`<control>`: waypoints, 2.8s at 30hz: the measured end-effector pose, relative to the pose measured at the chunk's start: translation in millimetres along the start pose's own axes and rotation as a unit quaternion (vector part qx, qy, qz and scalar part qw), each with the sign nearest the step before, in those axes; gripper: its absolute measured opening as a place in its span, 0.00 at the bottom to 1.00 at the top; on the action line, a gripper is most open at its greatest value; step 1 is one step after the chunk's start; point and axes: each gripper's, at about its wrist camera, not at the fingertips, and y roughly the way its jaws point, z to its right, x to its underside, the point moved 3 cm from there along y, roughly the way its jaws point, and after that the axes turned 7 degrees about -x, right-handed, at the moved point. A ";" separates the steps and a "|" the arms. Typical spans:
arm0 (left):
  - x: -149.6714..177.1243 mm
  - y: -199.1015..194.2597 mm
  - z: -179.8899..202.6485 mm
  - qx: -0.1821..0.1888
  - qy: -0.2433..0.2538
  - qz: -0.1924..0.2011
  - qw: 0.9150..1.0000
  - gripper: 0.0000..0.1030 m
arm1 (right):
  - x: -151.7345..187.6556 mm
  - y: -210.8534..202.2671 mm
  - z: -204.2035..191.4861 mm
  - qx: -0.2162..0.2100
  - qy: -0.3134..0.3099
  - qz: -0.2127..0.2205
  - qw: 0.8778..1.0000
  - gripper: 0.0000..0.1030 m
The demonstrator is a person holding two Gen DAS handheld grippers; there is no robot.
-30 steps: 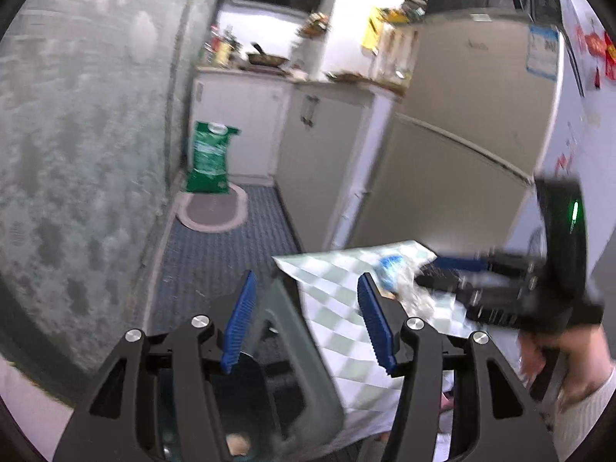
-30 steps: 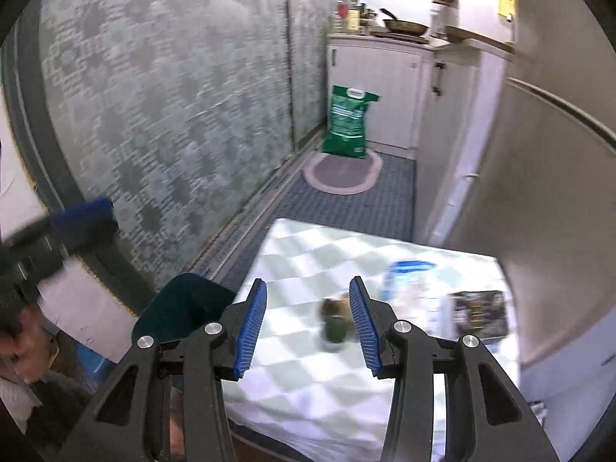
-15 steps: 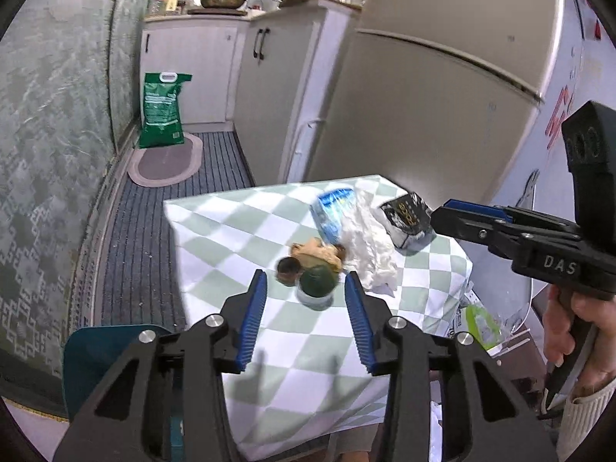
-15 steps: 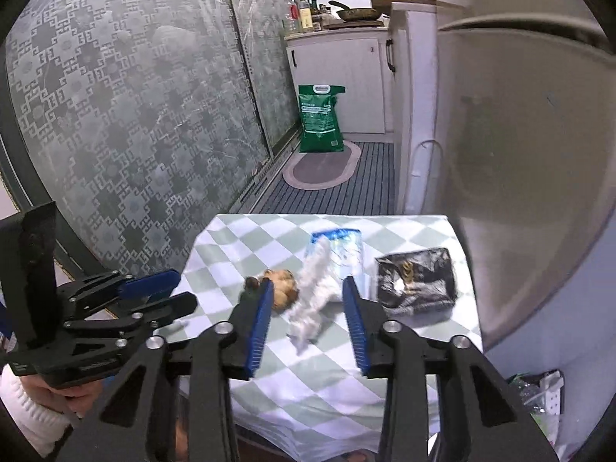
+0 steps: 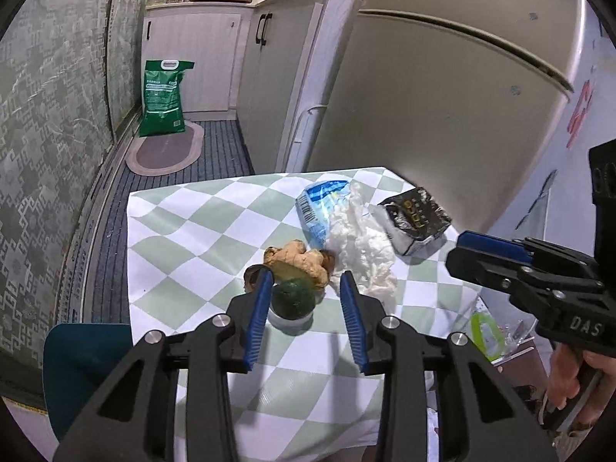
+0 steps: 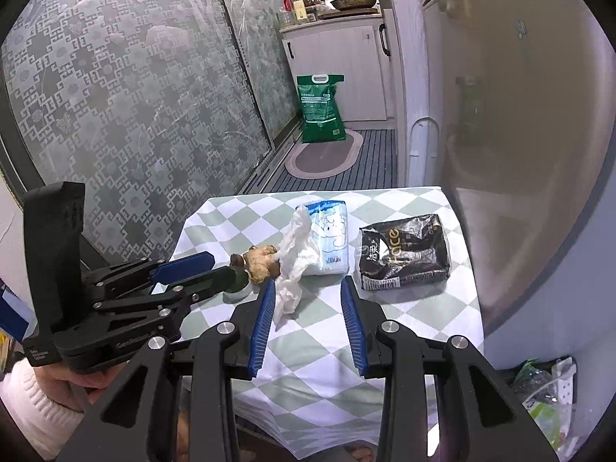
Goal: Collect trash
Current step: 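Move both tools back to the table toward the green fruit and tissue, then grasp the green fruit with the left tool while the right tool grasps crumpled tissue, then carry the green fruit and tissue over the teal bin with both tools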
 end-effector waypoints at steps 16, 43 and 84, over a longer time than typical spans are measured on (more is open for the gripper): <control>-3.1 20.0 -5.9 -0.016 -0.016 -0.023 0.999 0.21 | 7.6 7.2 4.2 -0.008 0.005 -0.013 1.000 0.34; -5.6 19.4 -9.6 0.007 -0.023 -0.031 0.999 0.29 | 12.0 46.6 -9.6 -0.005 0.010 -0.040 0.999 0.34; -14.7 -52.2 -76.2 0.049 -0.081 0.013 0.995 0.23 | -22.3 31.9 -58.2 -0.001 -0.028 0.010 1.000 0.08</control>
